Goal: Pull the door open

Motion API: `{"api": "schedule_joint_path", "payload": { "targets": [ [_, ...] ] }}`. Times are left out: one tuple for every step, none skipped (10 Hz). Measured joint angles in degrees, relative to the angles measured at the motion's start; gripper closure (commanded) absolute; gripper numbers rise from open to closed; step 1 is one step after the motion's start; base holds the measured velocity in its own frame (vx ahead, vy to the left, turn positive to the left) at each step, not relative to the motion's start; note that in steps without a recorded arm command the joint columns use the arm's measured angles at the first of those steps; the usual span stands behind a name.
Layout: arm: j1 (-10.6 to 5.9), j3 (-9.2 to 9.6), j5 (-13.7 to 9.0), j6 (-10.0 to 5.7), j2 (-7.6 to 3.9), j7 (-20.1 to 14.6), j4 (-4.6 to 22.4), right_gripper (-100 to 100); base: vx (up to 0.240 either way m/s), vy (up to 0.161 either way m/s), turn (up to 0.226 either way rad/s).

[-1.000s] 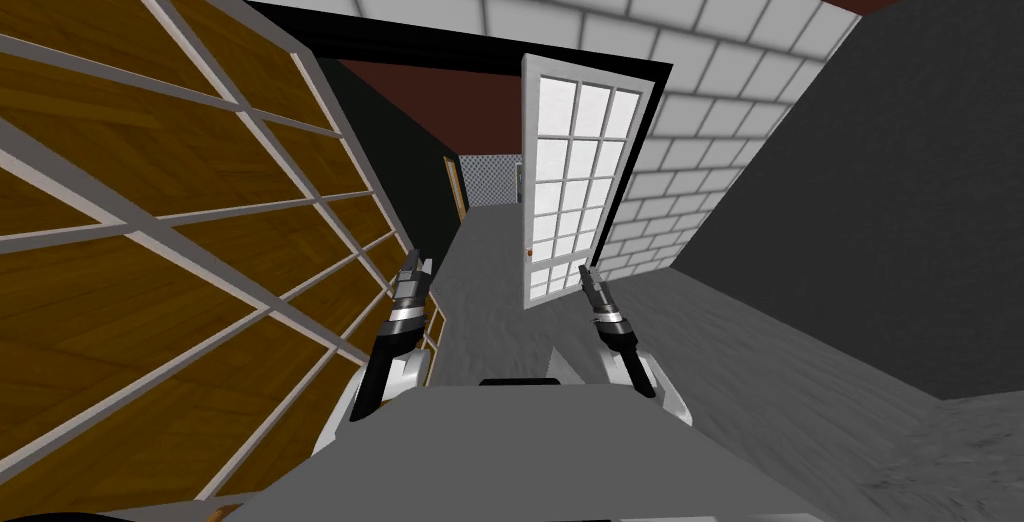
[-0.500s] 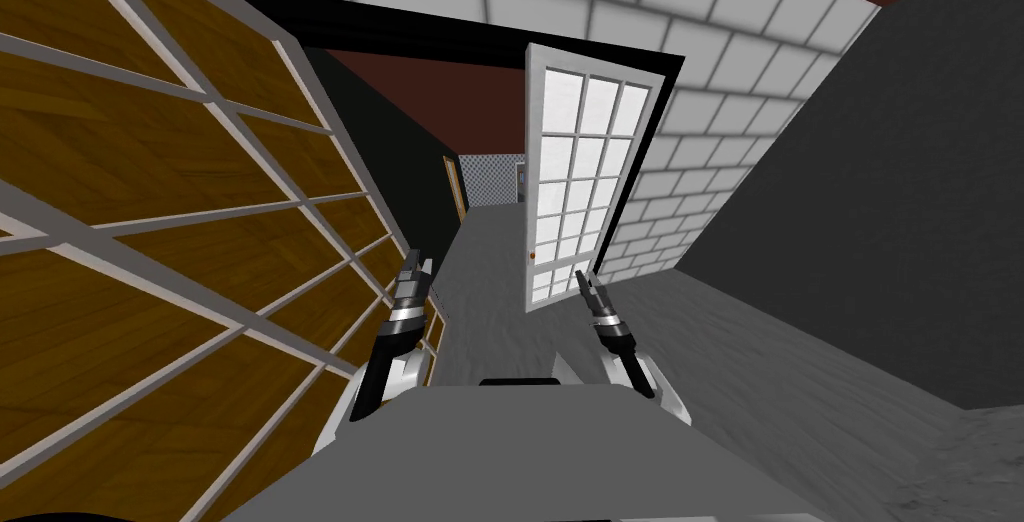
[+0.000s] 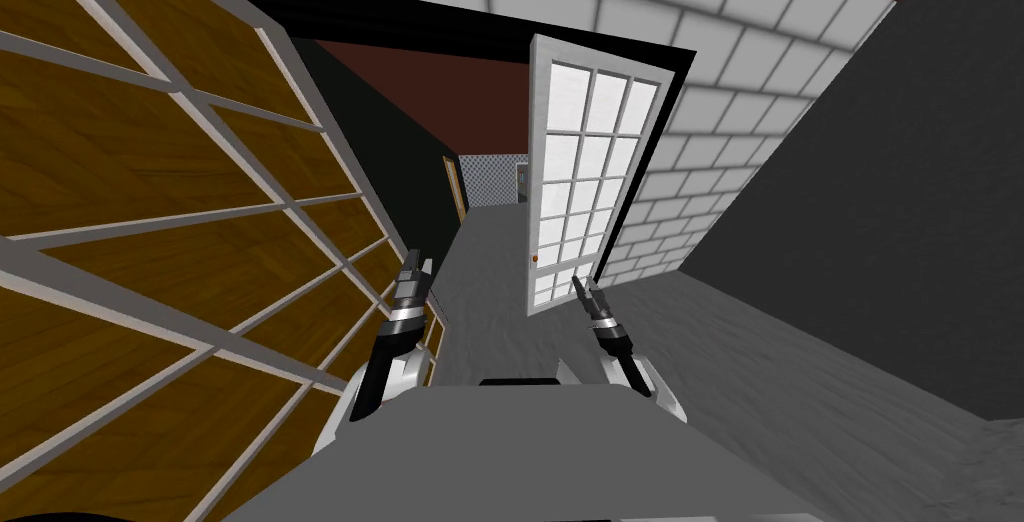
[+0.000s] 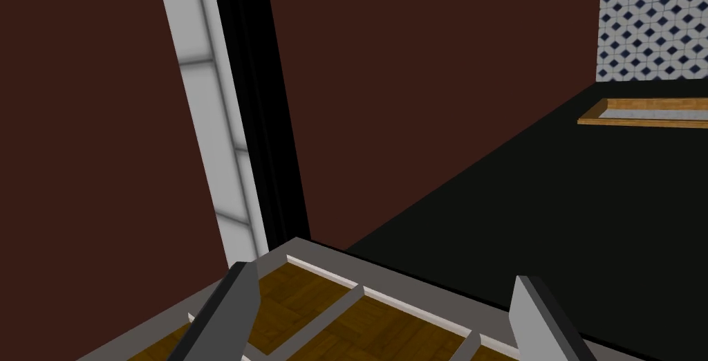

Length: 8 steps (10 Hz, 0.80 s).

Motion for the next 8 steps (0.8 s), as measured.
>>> {"api": "schedule_joint_path", "payload": {
  "targets": [
    [-0.44,-0.17,0.4,-0.59,-0.22,1.0,1.9,-100,0.116,0.058,-0.008],
    [-0.74,-0.17,0.9,-0.68,-0.29,2.0,3.0,-100,0.099,0.040,-0.002],
    [-1.21,-0.27,1.4,-0.84,-0.50,3.0,4.5,-100,0.096,0.042,0.000],
    [-1.55,-0.37,1.8,-1.24,-0.61,4.0,6.2,-100,0.102,0.047,-0.004],
    [-2.18,-0.60,2.2,-1.91,-0.89,5.1,8.3,-100,0.104,0.039,-0.005],
    [-2.59,-0.78,2.6,-2.32,-1.18,6.0,9.9,-100,0.103,0.041,-0.002],
    [-2.99,-0.91,3.0,-2.62,-1.37,6.9,11.4,-100,0.095,0.060,-0.002],
    [-3.31,-1.01,3.4,-2.88,-1.56,7.8,12.8,-100,0.087,0.050,-0.006]
  ]
}}
